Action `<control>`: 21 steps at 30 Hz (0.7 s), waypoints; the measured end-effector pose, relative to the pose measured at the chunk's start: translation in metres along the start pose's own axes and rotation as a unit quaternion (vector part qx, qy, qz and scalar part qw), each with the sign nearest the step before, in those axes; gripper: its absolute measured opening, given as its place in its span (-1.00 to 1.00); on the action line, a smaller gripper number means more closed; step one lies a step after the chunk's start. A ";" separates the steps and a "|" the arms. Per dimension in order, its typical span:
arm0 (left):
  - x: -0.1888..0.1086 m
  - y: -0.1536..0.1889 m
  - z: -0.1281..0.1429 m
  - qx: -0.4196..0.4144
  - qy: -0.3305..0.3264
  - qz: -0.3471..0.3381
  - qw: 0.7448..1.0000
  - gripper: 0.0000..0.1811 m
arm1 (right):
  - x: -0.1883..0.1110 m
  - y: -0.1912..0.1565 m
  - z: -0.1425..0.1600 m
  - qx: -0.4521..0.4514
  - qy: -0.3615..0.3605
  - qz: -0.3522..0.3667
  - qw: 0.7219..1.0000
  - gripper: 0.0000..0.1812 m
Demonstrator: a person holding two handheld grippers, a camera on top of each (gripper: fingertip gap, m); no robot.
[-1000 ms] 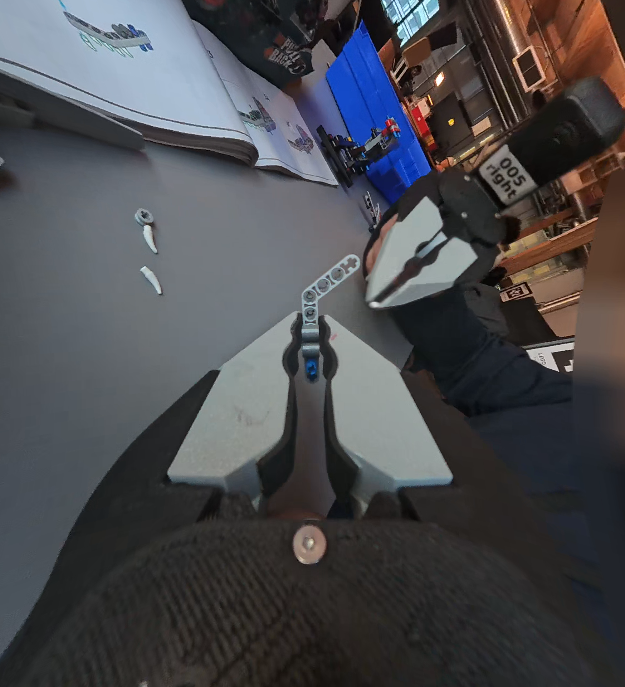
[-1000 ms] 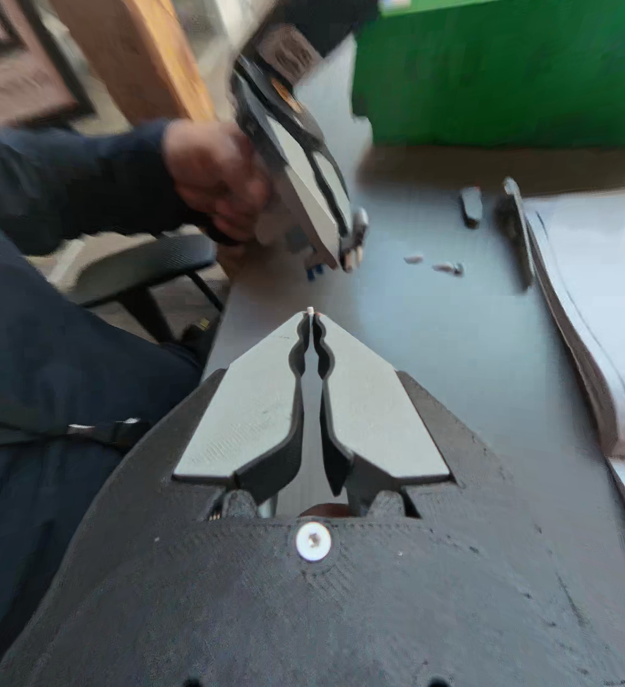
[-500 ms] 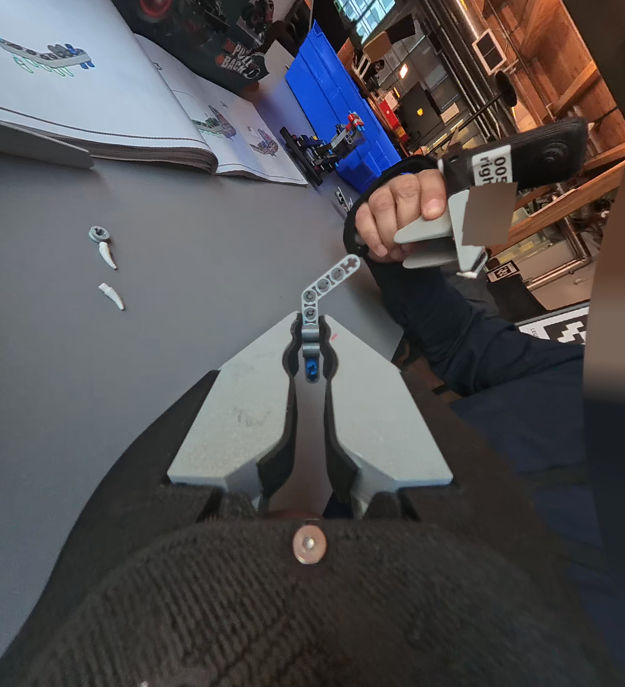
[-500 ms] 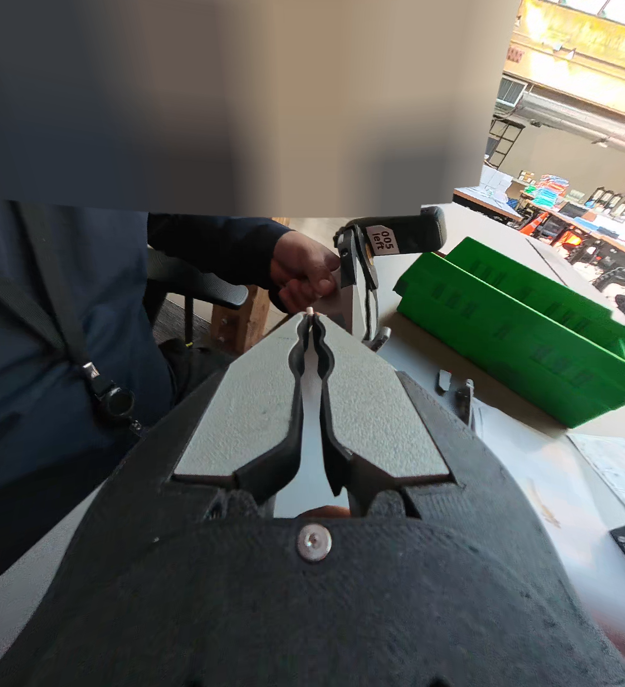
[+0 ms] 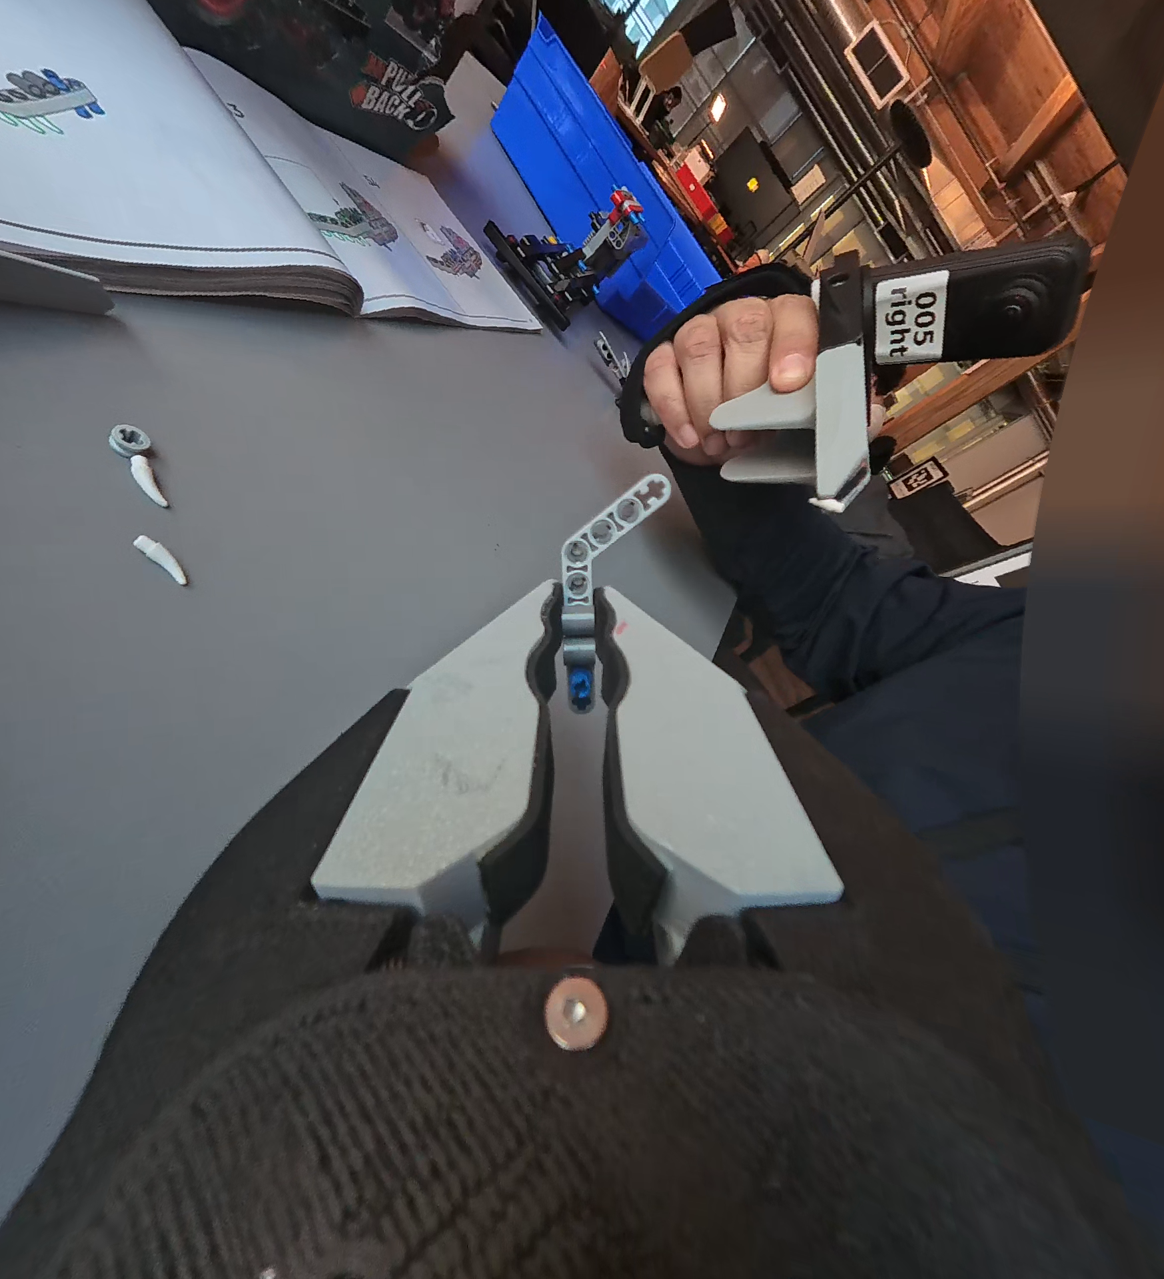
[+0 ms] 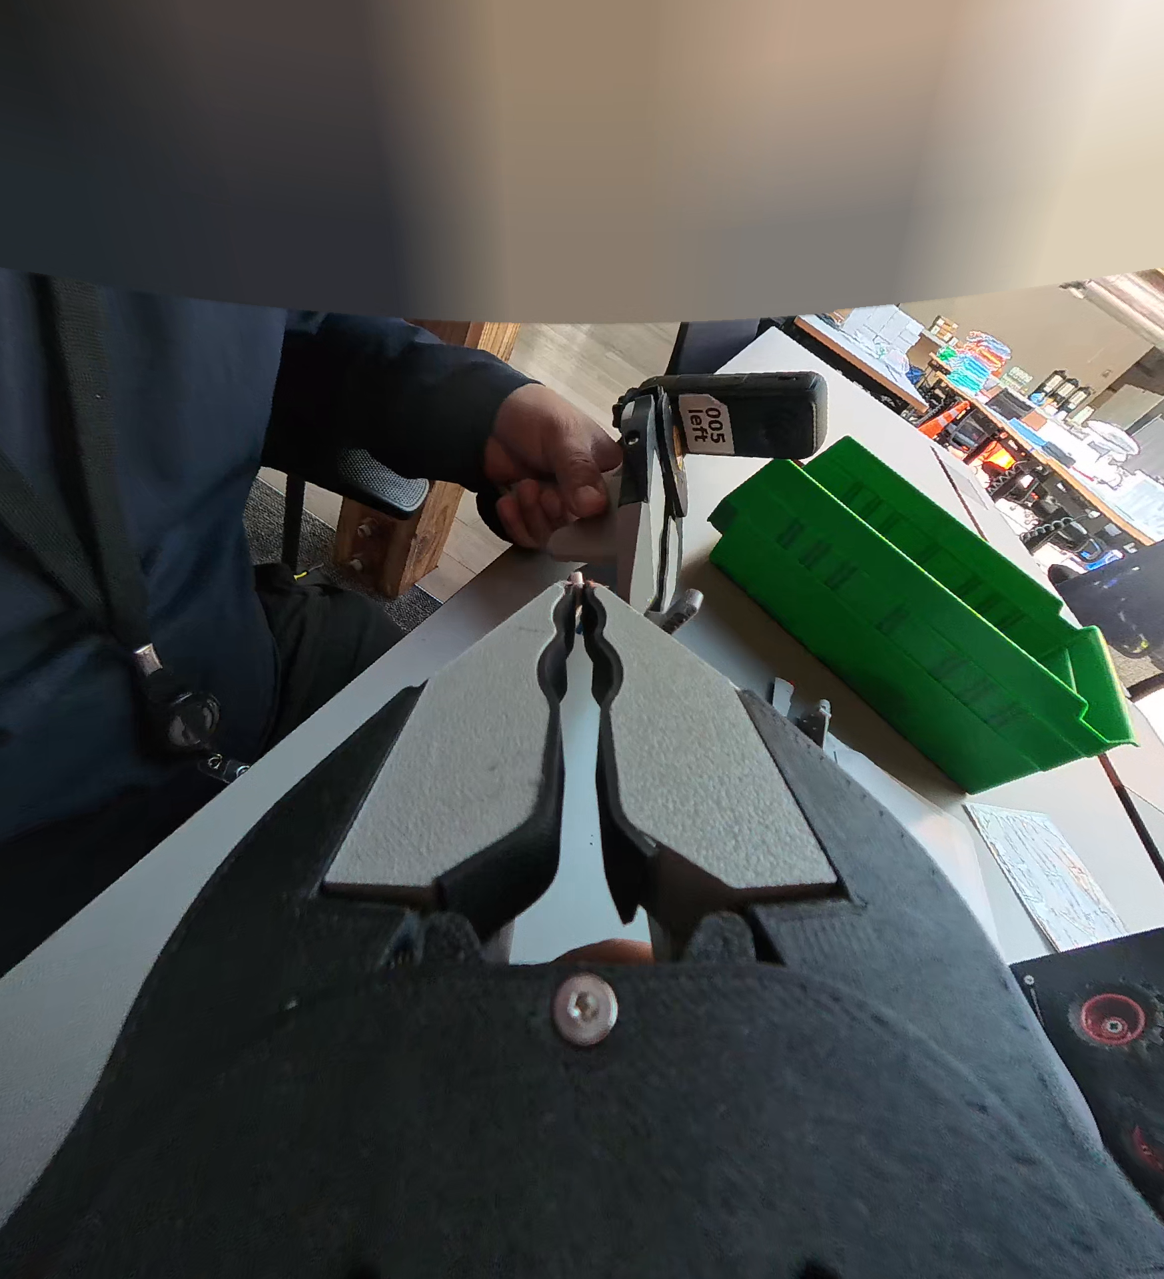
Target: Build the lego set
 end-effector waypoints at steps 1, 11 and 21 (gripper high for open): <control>0.000 0.001 0.000 0.001 -0.002 0.003 1.000 -0.94 | 0.000 0.000 0.001 0.000 -0.002 0.000 1.000 -1.00; 0.007 0.006 0.004 0.004 -0.016 0.020 1.000 -0.94 | 0.016 0.007 0.029 0.051 -0.089 0.020 0.995 -1.00; 0.015 -0.003 0.002 -0.031 -0.033 0.005 0.999 -0.94 | 0.045 0.019 0.063 0.242 -0.190 0.078 0.948 -1.00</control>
Point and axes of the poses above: each gripper's, where its closed fingertips meet, x out along the fingers, z out of its underside, y = z × x across the jaws, the point moved 4 cm from there along -x, back along the fingers, and after that the axes turned 5 degrees about z, right-handed, at the moved point
